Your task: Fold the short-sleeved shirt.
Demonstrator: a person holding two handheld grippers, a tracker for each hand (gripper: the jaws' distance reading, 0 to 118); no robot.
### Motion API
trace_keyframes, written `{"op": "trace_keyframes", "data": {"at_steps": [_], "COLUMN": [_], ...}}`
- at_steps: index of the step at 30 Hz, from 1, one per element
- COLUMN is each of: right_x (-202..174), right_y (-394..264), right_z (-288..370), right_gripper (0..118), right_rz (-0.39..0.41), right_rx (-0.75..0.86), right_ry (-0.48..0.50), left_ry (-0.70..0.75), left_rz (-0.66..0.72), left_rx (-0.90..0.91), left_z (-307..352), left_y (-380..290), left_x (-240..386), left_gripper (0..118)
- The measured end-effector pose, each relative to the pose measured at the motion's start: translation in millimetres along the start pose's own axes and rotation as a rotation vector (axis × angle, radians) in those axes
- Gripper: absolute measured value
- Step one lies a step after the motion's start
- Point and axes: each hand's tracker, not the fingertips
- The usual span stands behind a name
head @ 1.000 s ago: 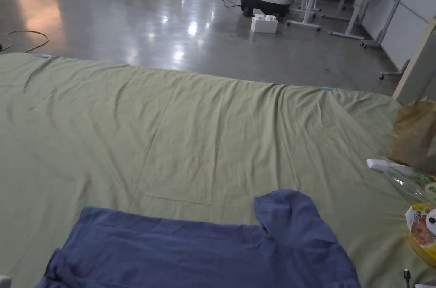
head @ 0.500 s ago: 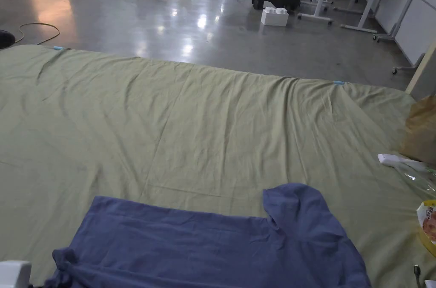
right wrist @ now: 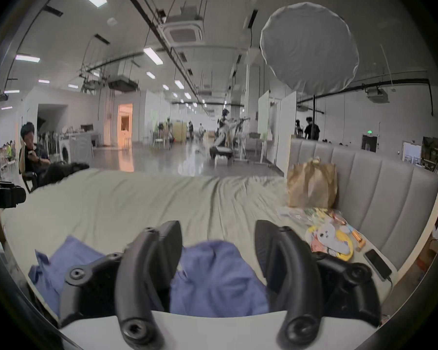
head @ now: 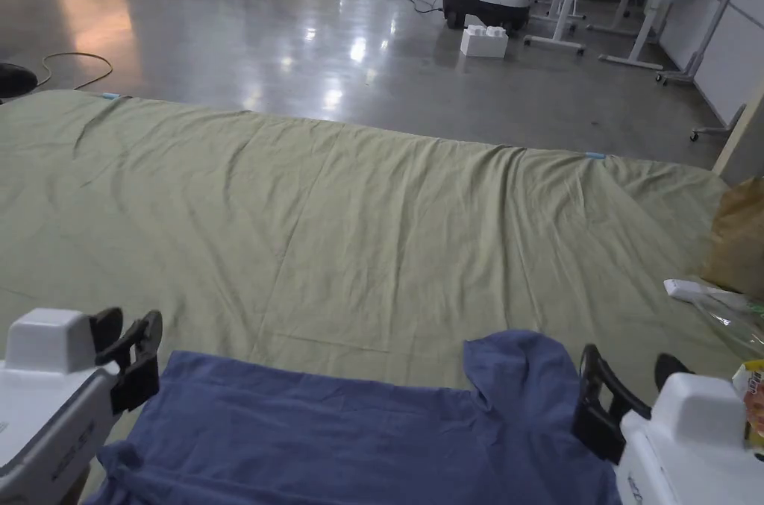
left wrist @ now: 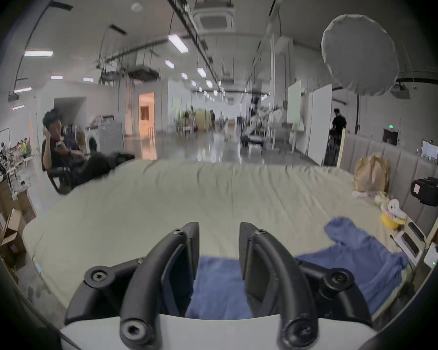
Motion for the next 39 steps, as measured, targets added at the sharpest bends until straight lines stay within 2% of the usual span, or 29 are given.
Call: {"op": "trace_keyframes", "data": {"at_steps": [3, 4, 7, 9, 16, 23, 28, 33, 39], "right_x": [-16, -18, -28, -33, -40, -37, -33, -29, -23], "right_y": [10, 12, 18, 21, 31, 26, 19, 6, -11], "right_z": [-6, -9, -13, -12, -9, -16, -27, -45, -64], "right_gripper": [25, 18, 7, 7, 3, 3, 3, 3, 3], "right_rz": [-0.012, -0.021, -0.034, -0.043, -0.001, -0.001, 0.006, -0.008, 0.005], "right_rx": [0.051, 0.065, 0.083, 0.12, 0.185, 0.162, 0.118, 0.036, -0.04], "right_ry": [0.011, 0.016, 0.015, 0.012, -0.008, -0.014, -0.008, 0.0, -0.003], "left_ry": [0.005, 0.008, 0.023, 0.027, 0.045, 0.031, 0.017, -0.054, -0.064], "left_rz": [-0.036, -0.048, -0.072, -0.065, -0.048, -0.058, 0.006, 0.055, 0.074], "left_rx": [0.08, 0.104, 0.172, 0.208, 0.246, 0.177, -0.02, -0.347, -0.618], "left_z": [3, 4, 8, 10, 10, -2, -41, -119, -202], "left_y": [12, 15, 22, 25, 28, 19, 4, -21, -46], "left_x": [16, 20, 32, 36, 44, 38, 13, -17, -38], "left_gripper": [25, 22, 17, 14, 8, 6, 6, 6, 7]}}
